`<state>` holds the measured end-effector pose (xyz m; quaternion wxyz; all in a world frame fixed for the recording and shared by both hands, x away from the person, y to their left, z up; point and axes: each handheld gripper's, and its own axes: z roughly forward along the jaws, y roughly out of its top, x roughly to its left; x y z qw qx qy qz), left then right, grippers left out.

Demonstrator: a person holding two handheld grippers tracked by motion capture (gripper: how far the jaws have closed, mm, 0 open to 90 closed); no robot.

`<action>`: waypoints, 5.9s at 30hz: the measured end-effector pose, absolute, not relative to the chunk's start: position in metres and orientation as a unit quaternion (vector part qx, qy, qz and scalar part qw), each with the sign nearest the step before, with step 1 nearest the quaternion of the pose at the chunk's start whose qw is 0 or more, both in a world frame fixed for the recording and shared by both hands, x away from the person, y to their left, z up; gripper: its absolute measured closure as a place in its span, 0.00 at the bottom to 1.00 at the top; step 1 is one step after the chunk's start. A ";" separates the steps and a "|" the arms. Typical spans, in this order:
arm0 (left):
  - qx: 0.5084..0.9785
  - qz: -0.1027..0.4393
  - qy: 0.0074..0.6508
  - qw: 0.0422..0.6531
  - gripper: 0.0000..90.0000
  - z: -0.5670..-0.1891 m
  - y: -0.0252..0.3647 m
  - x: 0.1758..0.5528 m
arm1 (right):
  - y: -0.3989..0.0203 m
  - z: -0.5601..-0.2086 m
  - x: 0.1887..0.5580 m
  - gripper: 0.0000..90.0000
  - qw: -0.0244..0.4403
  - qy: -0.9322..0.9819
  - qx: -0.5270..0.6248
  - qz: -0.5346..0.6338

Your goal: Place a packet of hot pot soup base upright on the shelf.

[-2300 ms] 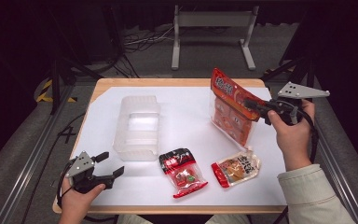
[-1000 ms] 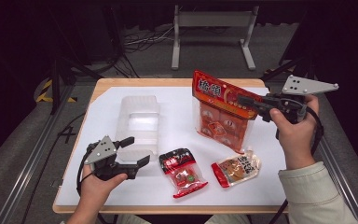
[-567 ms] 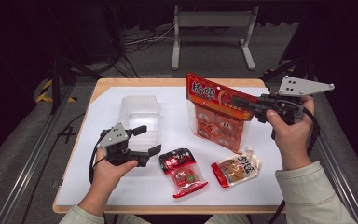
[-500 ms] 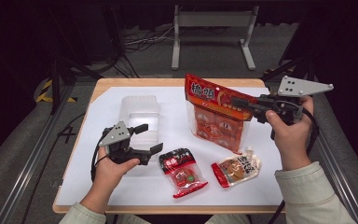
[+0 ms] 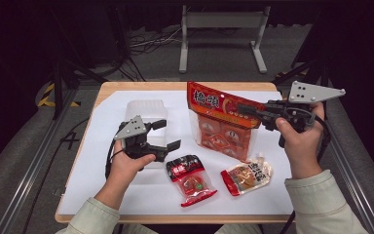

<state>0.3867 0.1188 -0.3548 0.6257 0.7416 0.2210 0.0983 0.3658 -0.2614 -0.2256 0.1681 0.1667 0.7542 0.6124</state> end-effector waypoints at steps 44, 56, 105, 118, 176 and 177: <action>0.724 -0.001 0.088 0.684 0.47 -0.354 0.073 0.392 | -0.232 -0.230 0.364 1.00 0.096 0.739 0.097 0.659; 0.762 -0.010 0.058 0.645 0.79 -0.349 0.068 0.382 | -0.230 -0.234 0.364 1.00 0.104 0.742 0.103 0.654; 0.749 0.045 0.131 0.648 0.79 -0.306 0.092 0.391 | -0.288 -0.306 0.345 0.40 0.210 0.729 0.305 0.575; 0.743 0.067 0.147 0.650 0.79 -0.292 0.114 0.411 | -0.303 -0.327 0.348 0.36 0.236 0.734 0.338 0.539; 0.699 0.177 0.255 0.644 0.79 -0.317 0.201 0.492 | -0.335 -0.353 0.336 0.36 0.214 0.703 0.370 0.568; 0.697 0.179 0.258 0.645 0.79 -0.318 0.202 0.491 | -0.334 -0.353 0.337 0.36 0.213 0.705 0.369 0.567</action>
